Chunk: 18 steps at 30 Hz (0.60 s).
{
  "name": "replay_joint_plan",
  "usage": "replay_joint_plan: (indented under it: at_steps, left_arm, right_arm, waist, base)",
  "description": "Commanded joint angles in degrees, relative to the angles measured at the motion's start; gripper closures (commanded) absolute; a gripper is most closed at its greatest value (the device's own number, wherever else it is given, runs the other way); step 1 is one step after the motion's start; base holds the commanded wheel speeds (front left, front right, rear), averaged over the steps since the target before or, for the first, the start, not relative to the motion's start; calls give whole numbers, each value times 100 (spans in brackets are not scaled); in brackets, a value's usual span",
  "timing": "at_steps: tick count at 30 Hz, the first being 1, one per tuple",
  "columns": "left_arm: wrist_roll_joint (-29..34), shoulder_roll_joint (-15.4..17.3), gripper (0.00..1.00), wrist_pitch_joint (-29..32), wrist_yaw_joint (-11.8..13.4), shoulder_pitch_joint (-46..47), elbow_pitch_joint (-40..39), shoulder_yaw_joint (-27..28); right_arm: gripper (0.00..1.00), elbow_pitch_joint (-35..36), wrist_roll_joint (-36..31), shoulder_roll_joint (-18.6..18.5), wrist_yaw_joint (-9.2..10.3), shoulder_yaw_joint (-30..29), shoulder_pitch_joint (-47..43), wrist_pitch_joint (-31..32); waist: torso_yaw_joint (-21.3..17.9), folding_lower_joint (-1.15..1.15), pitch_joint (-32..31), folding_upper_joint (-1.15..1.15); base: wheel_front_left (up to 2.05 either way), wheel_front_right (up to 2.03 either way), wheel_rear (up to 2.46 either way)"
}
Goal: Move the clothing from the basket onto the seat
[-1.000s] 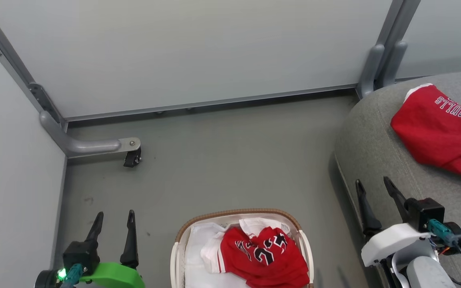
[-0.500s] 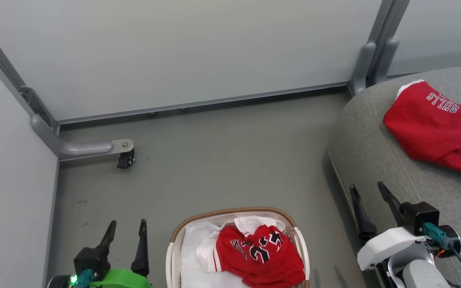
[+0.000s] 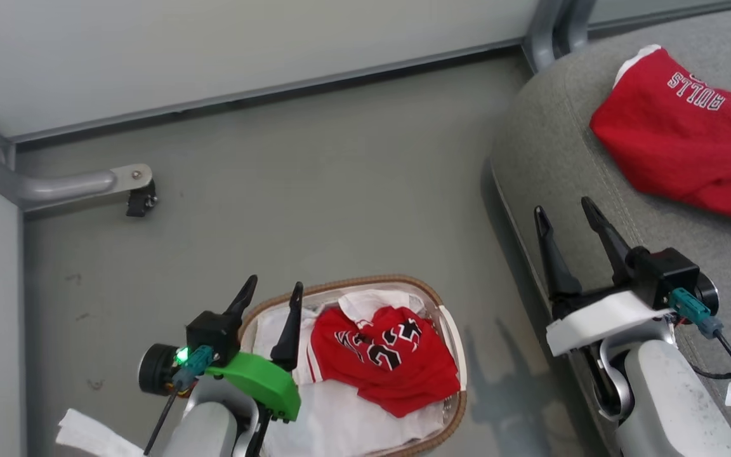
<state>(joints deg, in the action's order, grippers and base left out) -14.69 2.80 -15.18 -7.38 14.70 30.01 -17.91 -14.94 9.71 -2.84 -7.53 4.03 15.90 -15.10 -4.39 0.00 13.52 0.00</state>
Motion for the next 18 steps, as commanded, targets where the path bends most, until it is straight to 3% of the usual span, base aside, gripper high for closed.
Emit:
replay_joint_plan:
  at_steps: [1,10,18]
  left_arm:
    - [-76,34,0,6,-17,243,118,-159]
    - [-570,431,0,5,-17,1137,849,-1189]
    - [-1275,755,0,5,-18,1712,1366,-2334]
  right_arm:
    - [0,96,64,-16,8,16,151,-8]
    - [0,597,284,-13,8,327,618,-8]
    - [0,916,423,-12,8,508,845,-8]
  waist:
    - [-557,0,714,0]
    - [-1153,0,1673,0]
    - [-1440,0,2242,0]
  base:
    - [0,0,0]
    - [0,0,0]
    - [0,0,0]
